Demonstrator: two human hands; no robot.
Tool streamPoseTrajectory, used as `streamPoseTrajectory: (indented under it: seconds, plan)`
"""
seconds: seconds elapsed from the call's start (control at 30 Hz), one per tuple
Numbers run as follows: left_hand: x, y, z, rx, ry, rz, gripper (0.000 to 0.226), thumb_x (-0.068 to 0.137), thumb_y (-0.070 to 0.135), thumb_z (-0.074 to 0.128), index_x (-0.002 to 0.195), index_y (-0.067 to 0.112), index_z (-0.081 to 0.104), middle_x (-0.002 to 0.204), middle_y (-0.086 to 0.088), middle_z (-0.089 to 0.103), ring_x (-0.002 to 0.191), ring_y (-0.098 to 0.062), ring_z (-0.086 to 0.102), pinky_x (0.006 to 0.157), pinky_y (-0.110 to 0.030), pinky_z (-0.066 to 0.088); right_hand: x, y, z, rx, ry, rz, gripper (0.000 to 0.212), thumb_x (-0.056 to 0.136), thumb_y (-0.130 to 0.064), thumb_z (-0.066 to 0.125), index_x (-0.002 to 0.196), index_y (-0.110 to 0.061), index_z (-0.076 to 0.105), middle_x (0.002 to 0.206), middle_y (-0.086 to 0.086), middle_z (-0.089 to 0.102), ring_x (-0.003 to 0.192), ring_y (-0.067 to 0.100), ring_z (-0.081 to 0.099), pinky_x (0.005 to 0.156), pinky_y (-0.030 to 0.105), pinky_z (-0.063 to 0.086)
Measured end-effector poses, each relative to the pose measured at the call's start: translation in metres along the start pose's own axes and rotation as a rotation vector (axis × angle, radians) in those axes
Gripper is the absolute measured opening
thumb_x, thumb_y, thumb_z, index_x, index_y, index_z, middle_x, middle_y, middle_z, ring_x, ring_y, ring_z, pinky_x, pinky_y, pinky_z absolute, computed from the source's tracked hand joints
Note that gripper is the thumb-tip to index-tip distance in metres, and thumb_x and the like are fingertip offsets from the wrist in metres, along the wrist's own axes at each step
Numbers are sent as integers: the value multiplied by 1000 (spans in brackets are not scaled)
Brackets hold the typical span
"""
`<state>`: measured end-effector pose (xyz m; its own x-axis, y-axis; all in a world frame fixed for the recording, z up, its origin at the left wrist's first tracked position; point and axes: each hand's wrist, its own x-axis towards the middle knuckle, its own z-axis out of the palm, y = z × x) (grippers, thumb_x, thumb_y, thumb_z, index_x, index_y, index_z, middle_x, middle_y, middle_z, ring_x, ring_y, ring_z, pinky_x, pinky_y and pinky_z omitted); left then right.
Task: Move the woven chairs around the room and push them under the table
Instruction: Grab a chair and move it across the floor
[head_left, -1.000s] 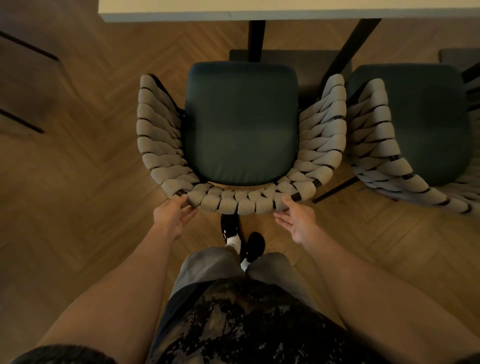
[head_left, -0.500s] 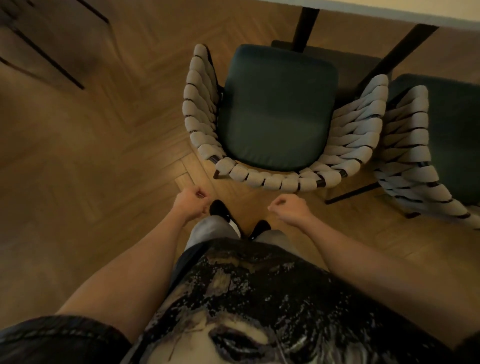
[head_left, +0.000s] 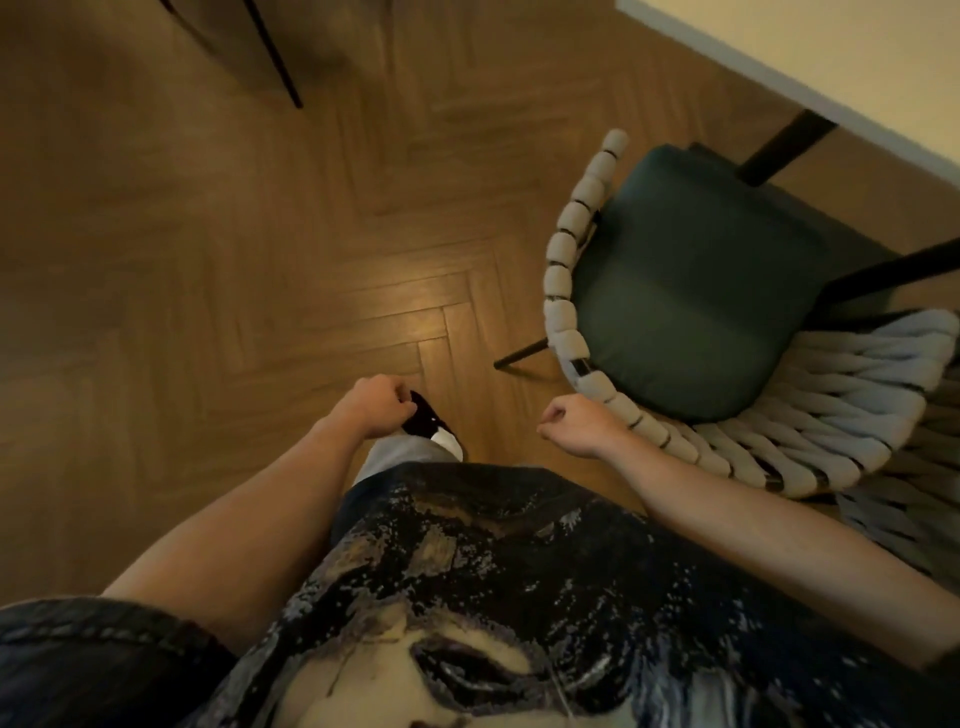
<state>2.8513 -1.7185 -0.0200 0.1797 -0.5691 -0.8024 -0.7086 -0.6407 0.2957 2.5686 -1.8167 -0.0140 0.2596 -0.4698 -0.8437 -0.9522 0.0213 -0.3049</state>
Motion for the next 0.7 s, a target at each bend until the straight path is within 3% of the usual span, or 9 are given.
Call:
streamPoseTrajectory:
  seconds: [0.1,0.23,0.5,0.7]
  plan:
    - [9,-31,-35,-29,5,-24,20,98,30,58,110,15,65,106,-8,67,103,-25,59,93,-42,51,22,-50,-10,-25,-13,-8,8,93,-37,69,93,-29,68,109,-3,67,100,18,63,85,35,53]
    - [21,-66,-80,-112,14,-64,22,98,31,59,108,13,65,105,-10,67,102,-27,62,93,-44,54,49,-115,-28,-49,-24,-55,6,92,-37,69,91,-31,70,110,-5,68,98,14,61,83,31,48]
    - [58,-103,-169,-198,41,-111,12,98,29,59,100,18,64,91,-5,65,90,-24,65,82,-39,55,98,-229,-79,-54,-50,-142,9,94,-34,68,97,-27,72,114,-2,68,106,16,60,91,33,50]
    - [112,-106,-251,-265,73,-138,14,99,25,54,95,16,63,88,-7,66,84,-24,65,72,-37,57,160,-305,-138,-86,-63,-189,11,97,-28,66,106,-25,71,116,-2,65,108,16,60,87,30,47]
